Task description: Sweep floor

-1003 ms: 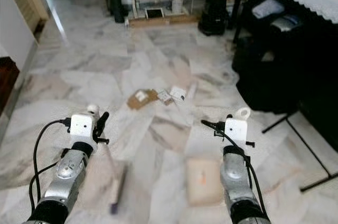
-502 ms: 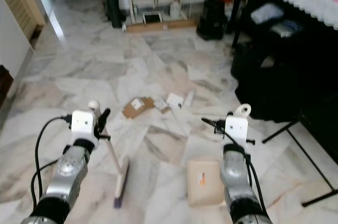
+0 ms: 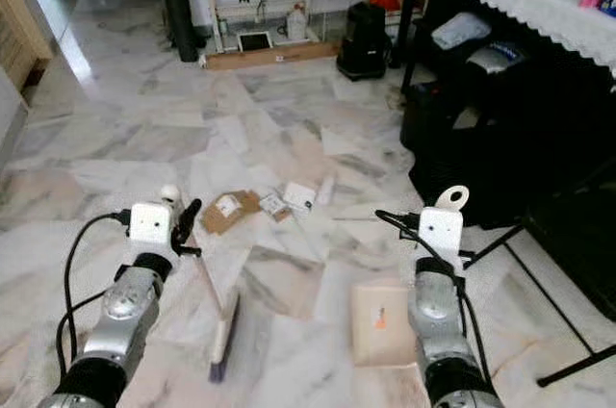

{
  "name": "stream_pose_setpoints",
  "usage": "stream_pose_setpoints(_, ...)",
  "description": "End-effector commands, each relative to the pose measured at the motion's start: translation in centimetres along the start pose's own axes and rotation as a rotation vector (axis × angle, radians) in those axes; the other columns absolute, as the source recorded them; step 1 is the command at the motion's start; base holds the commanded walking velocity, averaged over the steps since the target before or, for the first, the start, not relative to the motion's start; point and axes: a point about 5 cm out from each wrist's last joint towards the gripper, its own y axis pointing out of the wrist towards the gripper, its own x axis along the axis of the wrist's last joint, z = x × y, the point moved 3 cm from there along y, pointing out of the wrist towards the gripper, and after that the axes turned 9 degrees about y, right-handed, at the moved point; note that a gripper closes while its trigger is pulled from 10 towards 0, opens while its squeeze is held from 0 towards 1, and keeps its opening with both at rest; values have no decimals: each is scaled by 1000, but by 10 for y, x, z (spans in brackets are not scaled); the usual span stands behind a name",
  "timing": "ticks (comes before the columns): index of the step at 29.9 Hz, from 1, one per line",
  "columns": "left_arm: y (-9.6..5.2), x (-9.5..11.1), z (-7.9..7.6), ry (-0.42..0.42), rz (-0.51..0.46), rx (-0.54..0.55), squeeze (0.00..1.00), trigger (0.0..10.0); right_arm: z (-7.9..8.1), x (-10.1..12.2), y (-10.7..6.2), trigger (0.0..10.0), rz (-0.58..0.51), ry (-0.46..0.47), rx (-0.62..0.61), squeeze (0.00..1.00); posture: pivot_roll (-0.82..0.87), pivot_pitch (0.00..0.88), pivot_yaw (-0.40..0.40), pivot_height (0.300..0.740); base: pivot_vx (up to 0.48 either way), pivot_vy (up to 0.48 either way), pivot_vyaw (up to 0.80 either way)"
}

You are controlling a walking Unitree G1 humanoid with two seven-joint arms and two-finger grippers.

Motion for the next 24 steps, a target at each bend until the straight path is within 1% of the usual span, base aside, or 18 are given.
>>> stream_pose_setpoints(1,8,16,-2,5,-63,-2,0,10000,-8,9,4,10000,-39,12,-23,0,-107,0,15,740,296,0,-800)
stream_pose_setpoints(10,9,17,0,13,-64,-8,0,10000,-4,12,4,10000,-49,19,-23,0,-65,0,29,740,296,0,0)
stream_pose_setpoints(14,10,20,1,13,-72,5,0,10000,-1,9,3,10000,-40,13,-7,0,-50,0,22,740,292,0,0)
stream_pose_setpoints(19,8,18,4,15,-69,15,0,10000,-1,11,4,10000,-46,21,-14,0,-42,0,17,740,285,0,0)
stream_pose_setpoints(24,7,16,4,14,-67,22,0,10000,1,13,5,10000,-51,20,-5,0,-38,0,5,740,284,0,0)
